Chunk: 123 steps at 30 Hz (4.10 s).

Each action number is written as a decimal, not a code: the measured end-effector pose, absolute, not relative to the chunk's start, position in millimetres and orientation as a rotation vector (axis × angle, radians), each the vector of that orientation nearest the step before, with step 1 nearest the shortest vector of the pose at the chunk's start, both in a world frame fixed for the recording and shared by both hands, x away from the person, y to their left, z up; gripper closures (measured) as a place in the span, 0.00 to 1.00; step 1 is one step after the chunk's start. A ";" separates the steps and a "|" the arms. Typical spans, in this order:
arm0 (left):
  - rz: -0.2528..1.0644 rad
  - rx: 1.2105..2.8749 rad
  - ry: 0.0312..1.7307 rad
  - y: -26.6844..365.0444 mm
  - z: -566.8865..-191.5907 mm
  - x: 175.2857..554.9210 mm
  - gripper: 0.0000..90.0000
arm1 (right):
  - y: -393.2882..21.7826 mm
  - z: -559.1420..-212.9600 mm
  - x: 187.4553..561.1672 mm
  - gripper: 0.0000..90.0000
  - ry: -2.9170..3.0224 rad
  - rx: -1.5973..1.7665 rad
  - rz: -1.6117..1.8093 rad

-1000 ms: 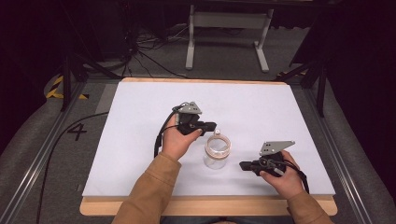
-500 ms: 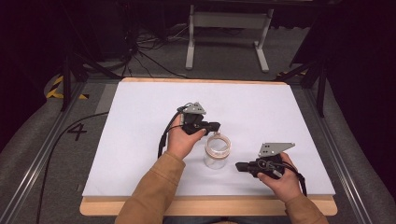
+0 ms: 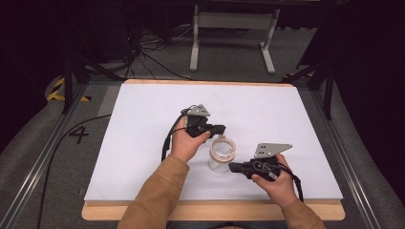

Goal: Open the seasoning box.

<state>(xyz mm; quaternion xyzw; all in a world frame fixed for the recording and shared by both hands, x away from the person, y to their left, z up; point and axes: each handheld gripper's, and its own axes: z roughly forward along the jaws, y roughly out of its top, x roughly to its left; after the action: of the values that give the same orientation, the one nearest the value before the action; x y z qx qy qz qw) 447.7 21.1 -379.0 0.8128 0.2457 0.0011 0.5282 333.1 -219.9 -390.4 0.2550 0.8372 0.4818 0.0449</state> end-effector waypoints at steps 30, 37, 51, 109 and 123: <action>-0.004 1.922 0.597 20.8 -382.0 449.9 1.00 | -220.0 -388.7 337.7 1.00 2.496 0.821 1.534; 0.007 1.929 0.594 20.9 -382.6 449.3 0.99 | -222.5 -386.8 339.2 1.00 2.467 0.836 1.560; 0.066 1.896 0.651 52.6 -372.4 436.1 0.96 | -223.8 -379.1 347.6 1.00 2.450 0.812 1.595; 0.196 1.889 0.861 156.4 -373.0 381.7 0.86 | -239.8 -354.2 402.0 1.00 2.387 0.768 1.625; 0.223 1.993 0.883 156.1 -372.2 394.2 0.73 | -305.9 -329.8 394.0 0.80 2.263 0.861 1.605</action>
<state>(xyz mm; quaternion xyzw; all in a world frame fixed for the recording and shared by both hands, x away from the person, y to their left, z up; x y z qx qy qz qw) 394.2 156.1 -372.2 0.8088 0.3583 0.0905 0.4575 394.0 -305.9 -329.8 0.2945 0.7736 0.5486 0.1181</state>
